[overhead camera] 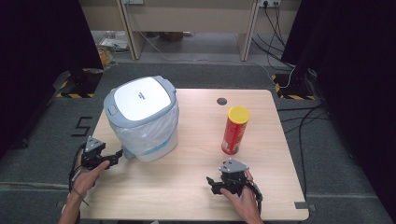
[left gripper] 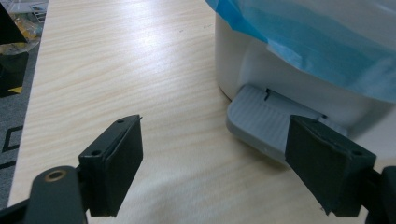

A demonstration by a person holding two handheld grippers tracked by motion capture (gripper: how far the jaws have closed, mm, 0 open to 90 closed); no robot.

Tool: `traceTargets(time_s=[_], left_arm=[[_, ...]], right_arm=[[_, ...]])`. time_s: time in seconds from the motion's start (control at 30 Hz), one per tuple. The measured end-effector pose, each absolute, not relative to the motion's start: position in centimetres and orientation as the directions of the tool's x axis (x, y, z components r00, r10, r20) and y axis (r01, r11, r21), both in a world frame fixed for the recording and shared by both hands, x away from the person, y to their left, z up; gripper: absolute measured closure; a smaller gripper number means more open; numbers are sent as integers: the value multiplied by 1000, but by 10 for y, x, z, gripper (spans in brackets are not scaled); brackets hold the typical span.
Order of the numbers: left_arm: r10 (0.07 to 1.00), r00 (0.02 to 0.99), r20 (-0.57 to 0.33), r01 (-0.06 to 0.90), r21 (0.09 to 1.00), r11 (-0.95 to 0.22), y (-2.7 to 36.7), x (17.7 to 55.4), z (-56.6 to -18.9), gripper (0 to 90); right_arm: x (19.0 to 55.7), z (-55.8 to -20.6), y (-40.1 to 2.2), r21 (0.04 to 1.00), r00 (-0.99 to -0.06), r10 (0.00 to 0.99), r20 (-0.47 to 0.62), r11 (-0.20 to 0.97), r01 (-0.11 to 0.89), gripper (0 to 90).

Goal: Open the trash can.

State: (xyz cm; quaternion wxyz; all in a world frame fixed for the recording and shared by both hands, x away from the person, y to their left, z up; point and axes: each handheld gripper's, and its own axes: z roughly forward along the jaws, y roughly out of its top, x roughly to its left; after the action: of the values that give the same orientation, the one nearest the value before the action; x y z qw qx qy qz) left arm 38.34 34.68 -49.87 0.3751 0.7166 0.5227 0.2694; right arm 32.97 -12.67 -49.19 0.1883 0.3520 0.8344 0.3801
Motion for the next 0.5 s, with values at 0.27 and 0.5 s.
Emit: traceTargets(time_s=[0.27, 0.5], left_arm=[[955, 296, 17, 553, 813, -185, 341, 398, -504, 198], [952, 301, 51, 532, 820, -212, 333, 389, -504, 303]], right_arm=[[332, -491, -119, 764, -689, 724, -45, 469, 443, 158], [334, -492, -112, 763, -700, 713, -53, 481, 432, 158]])
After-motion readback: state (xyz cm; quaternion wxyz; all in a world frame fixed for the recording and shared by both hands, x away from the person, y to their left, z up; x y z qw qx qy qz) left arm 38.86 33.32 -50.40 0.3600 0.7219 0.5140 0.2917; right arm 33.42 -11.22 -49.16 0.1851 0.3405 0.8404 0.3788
